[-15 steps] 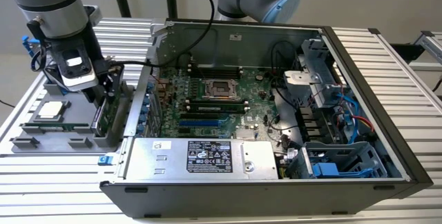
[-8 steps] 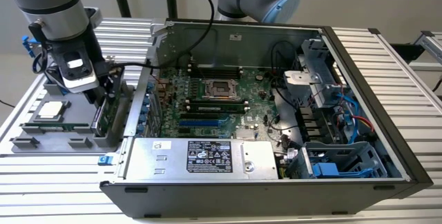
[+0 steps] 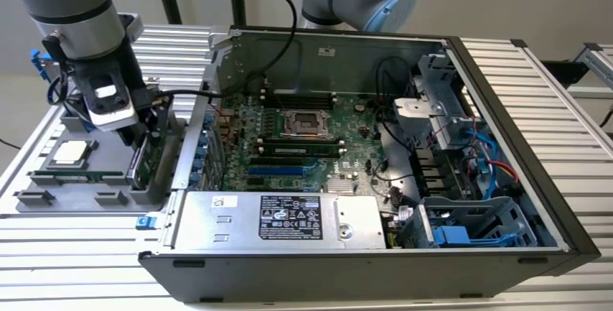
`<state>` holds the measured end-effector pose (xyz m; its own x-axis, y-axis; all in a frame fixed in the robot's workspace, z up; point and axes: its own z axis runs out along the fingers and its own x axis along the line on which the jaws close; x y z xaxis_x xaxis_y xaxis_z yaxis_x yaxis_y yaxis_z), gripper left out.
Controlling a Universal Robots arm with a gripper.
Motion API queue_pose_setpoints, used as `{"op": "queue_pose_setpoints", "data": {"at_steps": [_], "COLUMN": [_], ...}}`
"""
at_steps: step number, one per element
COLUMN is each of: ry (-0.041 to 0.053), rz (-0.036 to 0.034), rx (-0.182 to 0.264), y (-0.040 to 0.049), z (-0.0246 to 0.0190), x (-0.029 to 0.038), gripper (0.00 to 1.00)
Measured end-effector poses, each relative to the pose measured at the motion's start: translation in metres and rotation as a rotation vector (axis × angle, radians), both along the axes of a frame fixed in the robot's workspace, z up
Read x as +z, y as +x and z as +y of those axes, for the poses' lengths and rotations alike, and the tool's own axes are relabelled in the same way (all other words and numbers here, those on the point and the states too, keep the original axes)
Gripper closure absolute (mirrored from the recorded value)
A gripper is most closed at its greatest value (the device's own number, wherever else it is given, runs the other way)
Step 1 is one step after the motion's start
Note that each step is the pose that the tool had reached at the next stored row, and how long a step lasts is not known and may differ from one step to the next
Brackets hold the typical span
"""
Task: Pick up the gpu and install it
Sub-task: 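Pick up the gpu and move the gpu toward the slot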
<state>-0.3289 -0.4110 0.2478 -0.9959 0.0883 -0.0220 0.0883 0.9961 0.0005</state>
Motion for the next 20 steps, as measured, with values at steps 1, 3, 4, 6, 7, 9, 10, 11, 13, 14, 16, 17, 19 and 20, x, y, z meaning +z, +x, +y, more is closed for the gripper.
{"op": "queue_pose_setpoints", "data": {"at_steps": [1,3,4,6,7,9,10,11,13,14,16,17,19,20], "ry": [0.0,0.0,-0.0003,-0.0004,-0.0003,-0.0003,-0.0003,-0.0003,-0.0003,0.0015,0.0093,0.0131,0.014,0.0152], "rz": [0.0,0.0,0.0001,0.0,-0.0001,-0.0001,-0.0001,-0.0001,0.0,-0.0003,-0.0016,-0.0022,-0.0026,-0.0031], "rx": [0.0,0.0,0.0,0.0,0.0,0.0,0.0,0.0,0.0,0.0,0.0,0.0,0.0,0.0], "y": [0.0,0.0,0.0,0.0,0.0,0.0,0.0,0.0,0.0,-0.0001,0.0,0.0,0.0,0.0], "z": [0.0,0.0,0.0,0.0,0.0,0.0,0.0,0.0,0.0,0.0,0.0,0.0001,0.0001,0.0], "x": [-0.0003,-0.0008,-0.001,-0.001,-0.0011,-0.0012,-0.0012,-0.0012,-0.0013,-0.0014,-0.0016,-0.0015,-0.0016,-0.0016], "gripper": [0.0,0.0,0.0,0.0,0.0,0.0,0.0,0.0,0.0,0.0,0.0,0.0,0.0,0.0]}}
